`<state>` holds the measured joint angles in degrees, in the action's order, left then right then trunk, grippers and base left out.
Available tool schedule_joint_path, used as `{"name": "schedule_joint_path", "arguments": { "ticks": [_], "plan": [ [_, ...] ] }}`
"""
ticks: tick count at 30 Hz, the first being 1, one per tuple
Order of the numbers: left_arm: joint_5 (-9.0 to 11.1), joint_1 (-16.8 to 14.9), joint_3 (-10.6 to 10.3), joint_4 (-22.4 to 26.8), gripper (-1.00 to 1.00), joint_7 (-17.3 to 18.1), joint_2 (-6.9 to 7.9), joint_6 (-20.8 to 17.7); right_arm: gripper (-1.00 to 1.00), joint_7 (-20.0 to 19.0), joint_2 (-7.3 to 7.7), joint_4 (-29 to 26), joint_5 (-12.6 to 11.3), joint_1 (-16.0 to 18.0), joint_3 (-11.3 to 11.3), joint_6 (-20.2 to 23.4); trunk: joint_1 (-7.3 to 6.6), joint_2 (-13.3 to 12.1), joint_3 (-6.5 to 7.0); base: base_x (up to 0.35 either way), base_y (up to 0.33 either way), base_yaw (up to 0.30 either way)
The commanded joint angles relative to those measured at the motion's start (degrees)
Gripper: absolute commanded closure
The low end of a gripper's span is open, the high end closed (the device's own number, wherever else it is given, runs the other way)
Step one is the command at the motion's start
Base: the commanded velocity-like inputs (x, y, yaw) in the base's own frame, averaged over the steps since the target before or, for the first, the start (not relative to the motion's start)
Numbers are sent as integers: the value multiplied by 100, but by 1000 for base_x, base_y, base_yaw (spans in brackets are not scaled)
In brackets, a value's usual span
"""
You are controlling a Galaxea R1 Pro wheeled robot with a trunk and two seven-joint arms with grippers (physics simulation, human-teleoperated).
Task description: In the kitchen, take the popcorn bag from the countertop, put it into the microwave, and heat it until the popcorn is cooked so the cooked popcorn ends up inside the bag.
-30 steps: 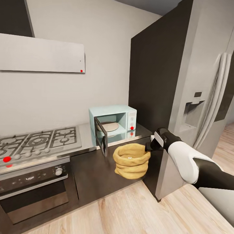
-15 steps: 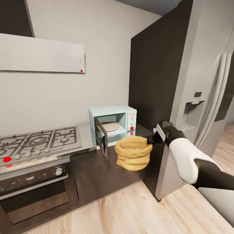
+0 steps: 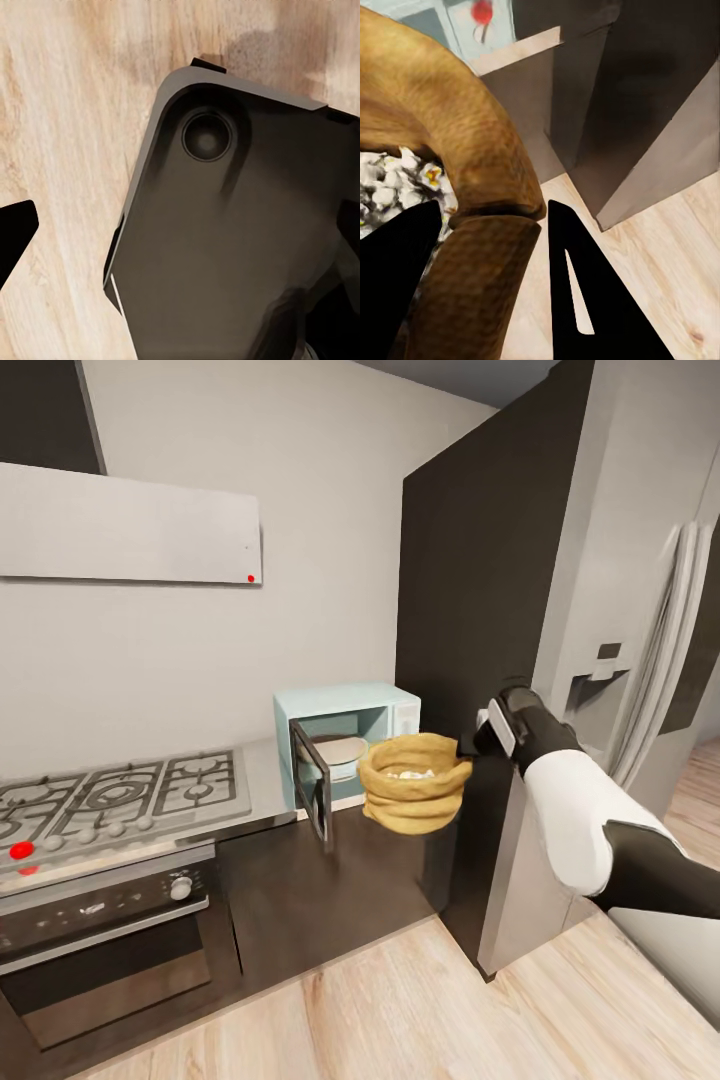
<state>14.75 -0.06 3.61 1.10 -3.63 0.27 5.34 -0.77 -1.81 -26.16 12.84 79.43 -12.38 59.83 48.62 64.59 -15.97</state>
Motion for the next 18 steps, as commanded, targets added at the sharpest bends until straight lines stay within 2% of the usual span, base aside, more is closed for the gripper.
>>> {"name": "schedule_joint_path", "arguments": {
  "ticks": [1, 4, 7, 10, 18],
  "plan": [
    [2, 3, 34, 4, -100, -7, -1, 11, 100, -5, -15, 147, 52, 159, -48, 17, 1, 4, -7, 0, 0, 0],
    [2, 3, 35, 4, -100, -14, -1, 11, 100, -2, -58, 383, 52, 408, -49, 17, 1, 4, -7, 0, 0, 0],
    [2, 1, 35, 4, -100, -15, -1, 11, 100, -2, -129, 511, 45, 439, -52, 17, 1, 4, -7, 0, 0, 0],
    [2, 2, 35, 4, -100, -22, -1, 11, 100, -2, -131, 801, 44, 448, -61, 17, 1, 4, -7, 0, 0, 0],
    [2, 4, 35, 4, -100, -24, -3, 11, 100, -27, -165, 819, 26, 450, -82, 17, 1, 4, -7, 0, 0, 0]
  ]
}}
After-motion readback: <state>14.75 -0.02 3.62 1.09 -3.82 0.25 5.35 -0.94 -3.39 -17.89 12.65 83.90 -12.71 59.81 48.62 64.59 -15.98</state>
